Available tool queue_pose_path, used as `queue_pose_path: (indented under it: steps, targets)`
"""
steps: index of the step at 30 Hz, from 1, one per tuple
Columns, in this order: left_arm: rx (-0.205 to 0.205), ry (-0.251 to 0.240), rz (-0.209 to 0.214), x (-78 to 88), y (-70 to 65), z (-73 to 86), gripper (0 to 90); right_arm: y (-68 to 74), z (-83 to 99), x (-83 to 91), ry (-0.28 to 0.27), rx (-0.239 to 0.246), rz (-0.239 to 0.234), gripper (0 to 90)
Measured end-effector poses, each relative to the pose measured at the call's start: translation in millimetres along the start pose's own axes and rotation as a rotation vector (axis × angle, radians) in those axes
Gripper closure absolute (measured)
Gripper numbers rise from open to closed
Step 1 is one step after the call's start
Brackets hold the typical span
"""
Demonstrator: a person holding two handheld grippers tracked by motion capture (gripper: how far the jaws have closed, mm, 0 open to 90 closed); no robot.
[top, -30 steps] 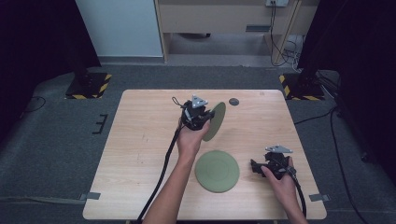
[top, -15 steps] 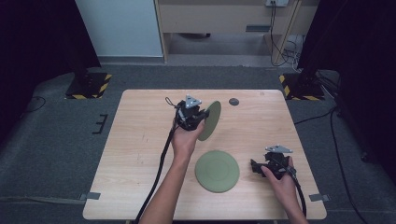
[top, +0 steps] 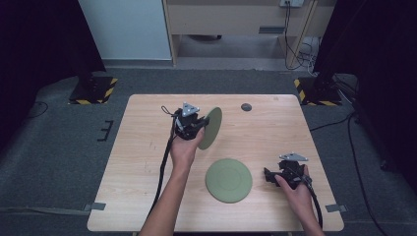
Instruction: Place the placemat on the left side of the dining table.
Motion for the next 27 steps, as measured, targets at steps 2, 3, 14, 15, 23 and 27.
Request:
queue_pose_path:
  steps: [2, 3, 14, 15, 23, 27]
  targets:
    - [0.000, -0.003, -0.006, 3.5, 3.0, 1.3, 85.4, 0.0, 0.0, 0.0, 0.000, 0.000, 0.000, 0.8]
    - [0.005, -0.007, -0.012, 6.9, 6.3, 2.4, 85.4, 0.0, 0.0, 0.0, 0.000, 0.000, 0.000, 0.8]
    - [0.020, -0.009, -0.023, 15.3, 19.1, 8.1, 85.4, 0.0, -0.1, -0.1, 0.000, 0.000, -0.001, 0.8]
    - [0.025, -0.013, -0.026, 17.5, 22.2, 9.3, 85.4, -0.1, -0.1, -0.2, 0.000, 0.001, -0.001, 0.8]
    - [0.036, -0.017, -0.051, 27.6, 36.4, 15.0, 85.4, -0.1, -0.2, -0.2, 0.000, 0.001, -0.002, 0.8]
    - [0.048, -0.019, -0.060, 32.0, 44.5, 19.0, 85.4, -0.1, -0.2, -0.2, 0.000, 0.001, -0.002, 0.8]
Point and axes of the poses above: each handheld gripper's, and its own axes: x roughly backward along the jaws, z roughly out of its underside, y roughly to its left, the point moved 3 cm from there along -x, roughly forward along the jaws, and after that the axes turned 4 degrees about -z, right-handed, at the moved point
